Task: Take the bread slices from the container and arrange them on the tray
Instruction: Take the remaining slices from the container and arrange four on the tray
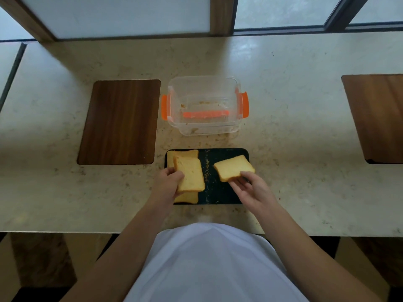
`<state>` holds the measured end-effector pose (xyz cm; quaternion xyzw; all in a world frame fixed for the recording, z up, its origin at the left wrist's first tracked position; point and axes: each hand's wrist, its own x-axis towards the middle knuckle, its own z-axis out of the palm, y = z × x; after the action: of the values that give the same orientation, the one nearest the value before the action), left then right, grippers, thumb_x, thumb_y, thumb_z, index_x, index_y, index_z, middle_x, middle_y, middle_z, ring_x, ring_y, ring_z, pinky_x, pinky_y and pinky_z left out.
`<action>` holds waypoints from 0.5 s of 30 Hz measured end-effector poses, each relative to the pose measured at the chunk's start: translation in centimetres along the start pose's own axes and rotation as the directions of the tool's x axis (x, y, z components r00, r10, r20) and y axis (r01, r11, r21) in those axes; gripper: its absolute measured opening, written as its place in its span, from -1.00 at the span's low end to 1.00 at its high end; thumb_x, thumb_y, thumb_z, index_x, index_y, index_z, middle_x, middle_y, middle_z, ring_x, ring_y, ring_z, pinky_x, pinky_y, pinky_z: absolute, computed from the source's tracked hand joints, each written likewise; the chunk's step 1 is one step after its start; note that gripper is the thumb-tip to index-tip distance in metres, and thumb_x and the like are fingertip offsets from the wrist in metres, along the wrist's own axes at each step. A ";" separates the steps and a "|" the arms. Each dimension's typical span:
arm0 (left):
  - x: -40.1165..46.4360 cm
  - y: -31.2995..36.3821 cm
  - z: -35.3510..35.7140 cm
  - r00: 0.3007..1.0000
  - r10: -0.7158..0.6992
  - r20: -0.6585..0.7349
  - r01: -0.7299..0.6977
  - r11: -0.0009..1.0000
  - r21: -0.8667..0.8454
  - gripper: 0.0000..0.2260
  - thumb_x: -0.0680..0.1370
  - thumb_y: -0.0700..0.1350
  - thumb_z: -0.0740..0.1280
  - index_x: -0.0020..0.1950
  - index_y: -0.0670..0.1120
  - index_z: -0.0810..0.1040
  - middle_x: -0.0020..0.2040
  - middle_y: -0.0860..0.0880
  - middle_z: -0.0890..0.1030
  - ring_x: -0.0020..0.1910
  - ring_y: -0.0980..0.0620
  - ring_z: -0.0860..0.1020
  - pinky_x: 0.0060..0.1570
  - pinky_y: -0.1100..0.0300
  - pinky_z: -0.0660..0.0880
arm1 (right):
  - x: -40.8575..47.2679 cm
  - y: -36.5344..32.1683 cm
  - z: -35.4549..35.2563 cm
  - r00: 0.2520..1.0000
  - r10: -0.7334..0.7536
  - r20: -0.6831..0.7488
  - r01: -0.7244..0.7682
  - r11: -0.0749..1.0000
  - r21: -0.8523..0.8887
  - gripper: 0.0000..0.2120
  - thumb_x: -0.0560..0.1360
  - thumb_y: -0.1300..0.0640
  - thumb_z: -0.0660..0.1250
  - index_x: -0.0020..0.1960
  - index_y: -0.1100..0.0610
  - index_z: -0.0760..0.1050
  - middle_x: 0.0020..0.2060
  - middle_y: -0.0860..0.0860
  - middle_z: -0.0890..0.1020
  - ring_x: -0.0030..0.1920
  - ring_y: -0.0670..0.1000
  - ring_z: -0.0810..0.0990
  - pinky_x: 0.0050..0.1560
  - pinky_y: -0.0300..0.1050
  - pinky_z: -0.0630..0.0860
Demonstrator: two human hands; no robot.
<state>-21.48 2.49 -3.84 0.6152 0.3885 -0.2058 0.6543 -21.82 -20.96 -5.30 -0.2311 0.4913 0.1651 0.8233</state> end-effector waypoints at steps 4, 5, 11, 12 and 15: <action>-0.1 0.0 0.3 1.000 0.012 -0.022 -0.012 1.000 -0.010 -0.77 0.56 -0.23 0.29 0.21 -0.12 0.50 0.13 -0.13 0.59 0.07 -0.08 0.61 -0.16 0.06 0.63 | 1.0 0.8 1.1 0.999 -0.032 -0.038 0.035 0.994 0.101 -0.80 0.59 0.37 0.29 0.21 0.27 0.44 0.23 0.31 0.55 0.07 0.23 0.59 0.31 0.20 0.47; 0.0 -0.1 0.3 1.000 0.015 -0.020 -0.015 1.000 -0.006 -0.75 0.56 -0.23 0.30 0.24 -0.12 0.49 0.14 -0.14 0.59 0.08 -0.09 0.61 -0.12 0.03 0.64 | 1.2 1.0 1.2 0.998 -0.040 -0.044 0.044 0.994 0.103 -0.73 0.59 0.36 0.29 0.28 0.27 0.44 0.24 0.29 0.56 0.08 0.21 0.59 0.29 0.17 0.48; -0.1 -0.6 0.3 1.000 0.005 0.011 -0.006 0.999 0.044 -0.65 0.55 -0.18 0.31 0.34 -0.09 0.45 0.19 -0.11 0.57 0.12 -0.11 0.59 0.11 -0.16 0.61 | 0.8 2.4 0.9 0.993 0.007 -0.116 -0.024 0.989 -0.149 -0.82 0.59 0.25 0.37 0.19 0.20 0.51 0.09 0.21 0.64 0.11 0.15 0.63 0.00 0.03 0.62; -0.1 -0.7 0.3 1.000 0.008 0.013 -0.009 0.999 0.053 -0.65 0.55 -0.17 0.31 0.33 -0.09 0.45 0.19 -0.11 0.57 0.12 -0.11 0.59 0.11 -0.16 0.61 | 0.9 2.5 0.8 0.992 0.001 -0.125 -0.019 0.989 -0.144 -0.82 0.60 0.26 0.36 0.19 0.22 0.51 0.08 0.22 0.64 0.10 0.15 0.64 -0.02 0.02 0.63; -0.1 -0.8 0.3 1.000 0.011 0.012 -0.012 0.997 0.076 -0.65 0.55 -0.17 0.31 0.34 -0.09 0.45 0.19 -0.11 0.56 0.13 -0.11 0.58 0.13 -0.15 0.60 | 1.0 2.4 0.6 0.990 -0.011 -0.140 -0.006 0.993 -0.119 -0.86 0.61 0.29 0.33 0.16 0.28 0.52 0.08 0.25 0.65 0.10 0.15 0.66 0.02 0.02 0.64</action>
<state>-22.01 2.03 -4.29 0.6409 0.3730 -0.2201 0.6338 -22.12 -18.53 -6.49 -0.2916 0.5369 0.1765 0.7717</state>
